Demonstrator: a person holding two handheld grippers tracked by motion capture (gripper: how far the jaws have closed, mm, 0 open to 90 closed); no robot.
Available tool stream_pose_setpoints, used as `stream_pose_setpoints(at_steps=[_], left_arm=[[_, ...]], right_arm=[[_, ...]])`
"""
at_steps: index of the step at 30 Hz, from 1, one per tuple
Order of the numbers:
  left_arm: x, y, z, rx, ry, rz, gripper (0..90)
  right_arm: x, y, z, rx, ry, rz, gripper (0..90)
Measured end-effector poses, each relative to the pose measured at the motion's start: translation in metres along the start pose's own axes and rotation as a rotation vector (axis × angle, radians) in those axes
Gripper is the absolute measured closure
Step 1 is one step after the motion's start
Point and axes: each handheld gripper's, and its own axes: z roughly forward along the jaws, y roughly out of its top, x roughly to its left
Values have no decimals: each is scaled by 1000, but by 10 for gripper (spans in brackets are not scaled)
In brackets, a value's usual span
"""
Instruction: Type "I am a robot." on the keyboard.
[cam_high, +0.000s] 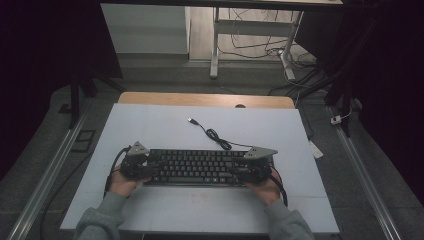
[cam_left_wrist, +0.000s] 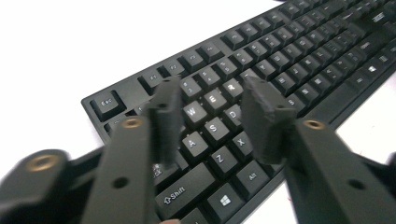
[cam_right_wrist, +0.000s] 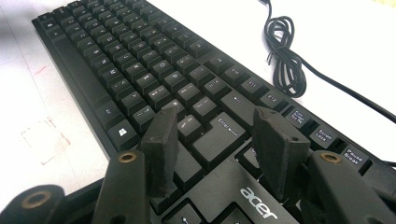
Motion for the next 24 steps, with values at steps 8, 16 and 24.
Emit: stream_pose_setpoints(at_steps=[8,16,24], left_arm=[[-4,3,-2,-10,-33,8,414],[-6,3,-2,-12,-44,10,382],[-9,5,-2,-16,-56,24,382]], right_arm=[[0,0,0,1,-1,2,511],[0,0,0,2,-3,1,511],[-1,0,0,0,-5,1,511]])
